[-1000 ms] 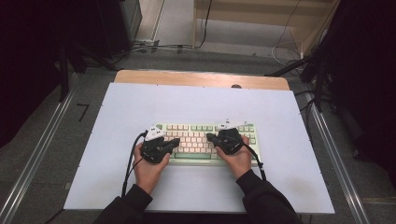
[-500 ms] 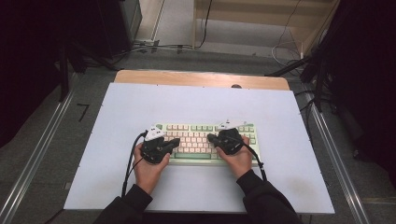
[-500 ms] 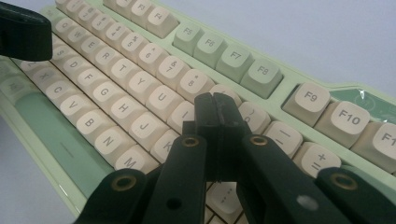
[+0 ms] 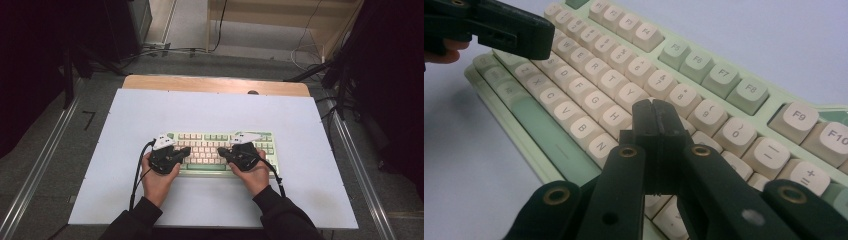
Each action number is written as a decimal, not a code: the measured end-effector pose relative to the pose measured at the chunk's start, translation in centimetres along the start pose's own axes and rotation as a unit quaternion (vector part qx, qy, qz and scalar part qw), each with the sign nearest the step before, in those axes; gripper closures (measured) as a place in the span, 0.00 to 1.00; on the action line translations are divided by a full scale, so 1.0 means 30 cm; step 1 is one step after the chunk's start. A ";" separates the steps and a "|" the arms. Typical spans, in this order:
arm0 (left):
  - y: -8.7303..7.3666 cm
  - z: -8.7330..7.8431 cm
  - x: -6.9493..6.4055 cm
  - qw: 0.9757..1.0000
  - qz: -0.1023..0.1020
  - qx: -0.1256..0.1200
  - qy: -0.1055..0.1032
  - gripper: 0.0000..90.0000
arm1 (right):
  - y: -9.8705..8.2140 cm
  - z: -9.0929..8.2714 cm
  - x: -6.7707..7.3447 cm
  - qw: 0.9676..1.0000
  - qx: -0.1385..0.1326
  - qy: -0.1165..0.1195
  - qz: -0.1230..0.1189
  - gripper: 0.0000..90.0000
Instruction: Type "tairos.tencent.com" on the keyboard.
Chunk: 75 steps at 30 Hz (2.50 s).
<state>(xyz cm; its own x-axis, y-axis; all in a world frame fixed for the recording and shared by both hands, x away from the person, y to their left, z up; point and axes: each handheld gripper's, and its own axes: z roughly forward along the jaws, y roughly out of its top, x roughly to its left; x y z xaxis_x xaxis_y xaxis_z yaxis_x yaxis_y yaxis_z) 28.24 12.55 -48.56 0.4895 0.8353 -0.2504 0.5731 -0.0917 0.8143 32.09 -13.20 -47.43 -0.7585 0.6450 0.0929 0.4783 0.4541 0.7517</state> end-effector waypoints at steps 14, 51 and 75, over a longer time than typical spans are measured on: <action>0.000 0.000 0.001 1.000 0.001 0.001 0.001 1.00 | -0.012 0.001 0.007 1.000 0.006 0.008 -0.002 0.98; 0.000 -0.001 -0.001 1.000 0.001 0.000 0.001 1.00 | -0.035 0.028 0.031 1.000 0.026 0.014 -0.009 0.98; 0.005 -0.011 0.001 1.000 -0.001 -0.006 0.001 1.00 | -0.021 -0.011 0.019 1.000 0.004 0.017 0.001 0.98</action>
<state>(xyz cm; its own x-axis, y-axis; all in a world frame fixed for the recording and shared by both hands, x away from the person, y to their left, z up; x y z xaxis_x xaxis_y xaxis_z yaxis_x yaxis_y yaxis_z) 28.13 12.74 -48.27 0.4871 0.8362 -0.2522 0.5663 -0.0826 0.8200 31.22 -13.32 -47.63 -0.7726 0.6242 0.1162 0.4824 0.4580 0.7467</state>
